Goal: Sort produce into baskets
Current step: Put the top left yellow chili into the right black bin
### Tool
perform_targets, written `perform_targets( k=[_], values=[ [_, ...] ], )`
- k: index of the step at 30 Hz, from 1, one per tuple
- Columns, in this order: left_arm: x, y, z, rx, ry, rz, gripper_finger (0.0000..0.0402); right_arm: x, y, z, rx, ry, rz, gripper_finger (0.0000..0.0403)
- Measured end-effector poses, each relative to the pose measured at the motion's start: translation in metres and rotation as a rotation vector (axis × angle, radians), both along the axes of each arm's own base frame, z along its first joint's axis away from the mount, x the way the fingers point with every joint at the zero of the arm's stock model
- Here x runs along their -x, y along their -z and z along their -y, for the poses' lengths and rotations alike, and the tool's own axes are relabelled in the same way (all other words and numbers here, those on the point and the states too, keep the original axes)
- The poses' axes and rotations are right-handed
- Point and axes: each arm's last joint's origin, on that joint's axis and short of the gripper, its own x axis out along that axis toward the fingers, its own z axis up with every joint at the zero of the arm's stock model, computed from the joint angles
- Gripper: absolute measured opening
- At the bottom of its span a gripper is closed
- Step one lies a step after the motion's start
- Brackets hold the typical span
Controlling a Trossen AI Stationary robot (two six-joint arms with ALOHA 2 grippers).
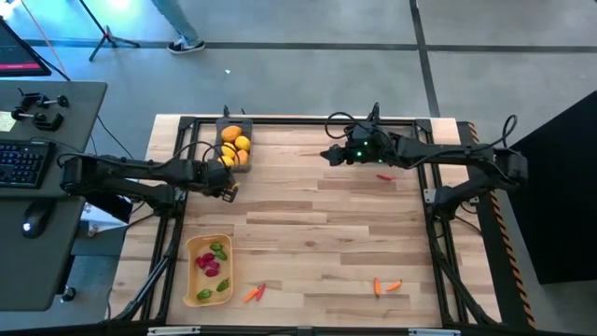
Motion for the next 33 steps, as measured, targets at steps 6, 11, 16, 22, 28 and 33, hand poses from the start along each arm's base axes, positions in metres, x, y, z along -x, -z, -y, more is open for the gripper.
perform_targets(
  k=[6,11,16,22,28,33],
  values=[
    [-0.001,0.008,-0.003,-0.076,-0.018,0.024,0.0,0.0,0.0,0.0,-0.001,-0.004,0.001,0.0236],
    [-0.004,0.012,-0.004,-0.085,0.021,-0.005,0.0,0.0,0.0,-0.001,-0.001,-0.005,0.001,0.0236],
    [-0.011,0.019,-0.006,-0.1,0.027,-0.022,0.0,-0.001,0.0,-0.001,0.0,-0.005,0.006,0.0236],
    [-0.023,0.027,-0.007,-0.086,0.019,0.033,0.0,-0.001,0.0,-0.001,-0.01,-0.026,0.01,0.0236],
    [-0.035,0.033,-0.001,-0.09,-0.041,0.098,0.0,-0.001,-0.002,-0.003,-0.021,-0.081,0.02,0.0236],
    [-0.078,0.022,0.0,-0.061,0.0,0.286,0.0,0.006,-0.013,-0.004,0.019,-0.092,0.049,0.0236]
  ],
)
